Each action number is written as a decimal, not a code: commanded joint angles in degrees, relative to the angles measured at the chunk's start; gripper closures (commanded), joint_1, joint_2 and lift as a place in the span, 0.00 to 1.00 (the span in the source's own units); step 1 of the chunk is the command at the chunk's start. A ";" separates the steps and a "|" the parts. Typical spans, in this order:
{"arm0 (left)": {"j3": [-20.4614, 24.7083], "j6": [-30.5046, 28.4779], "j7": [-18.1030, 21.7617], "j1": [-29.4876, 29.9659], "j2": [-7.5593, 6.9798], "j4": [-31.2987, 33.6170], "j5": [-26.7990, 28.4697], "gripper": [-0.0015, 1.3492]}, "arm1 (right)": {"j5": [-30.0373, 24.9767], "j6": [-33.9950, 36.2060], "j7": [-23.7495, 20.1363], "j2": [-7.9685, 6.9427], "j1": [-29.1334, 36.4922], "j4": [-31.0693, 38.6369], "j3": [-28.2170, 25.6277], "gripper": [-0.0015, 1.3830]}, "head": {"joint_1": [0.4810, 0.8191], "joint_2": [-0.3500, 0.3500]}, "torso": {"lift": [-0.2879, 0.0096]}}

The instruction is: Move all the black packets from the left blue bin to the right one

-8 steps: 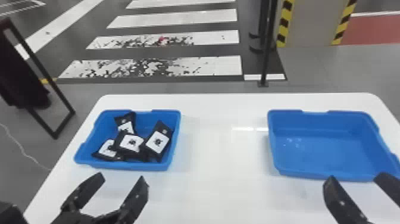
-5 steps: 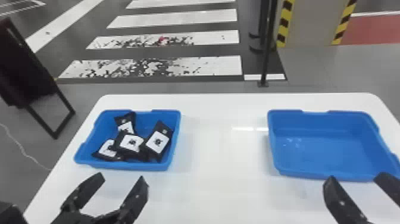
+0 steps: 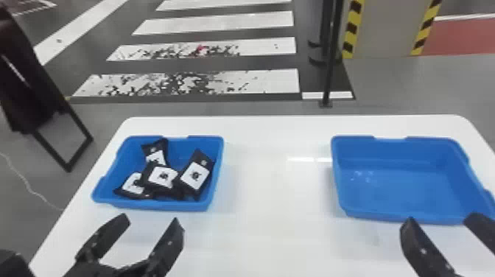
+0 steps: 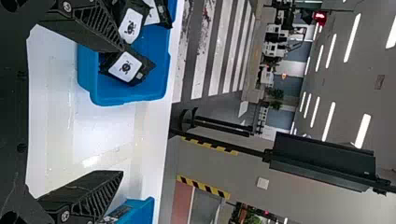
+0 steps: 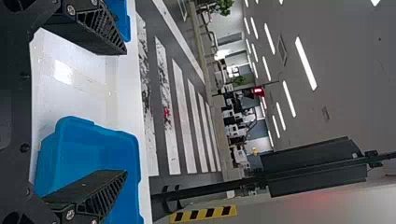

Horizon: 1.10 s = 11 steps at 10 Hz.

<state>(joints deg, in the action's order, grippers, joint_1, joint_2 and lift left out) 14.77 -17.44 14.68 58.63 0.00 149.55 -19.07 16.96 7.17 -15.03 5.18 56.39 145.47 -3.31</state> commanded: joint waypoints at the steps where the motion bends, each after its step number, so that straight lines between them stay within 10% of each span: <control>1: -0.03 -0.42 0.00 -0.28 0.15 0.00 0.22 0.07 | 0.07 0.00 0.00 0.00 0.00 -0.13 0.00 0.08 | 0.63 0.71 | 0.50; 11: 2.25 -16.45 0.00 -22.07 -0.35 -9.98 6.62 0.09 | 0.53 0.00 0.00 0.09 0.28 -0.27 -0.12 0.08 | 0.63 0.76 | 0.50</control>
<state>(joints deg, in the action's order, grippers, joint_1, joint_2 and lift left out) 16.91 -32.44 14.68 38.43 -0.19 140.61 -12.83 17.48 7.17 -15.03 5.27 56.61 145.19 -3.43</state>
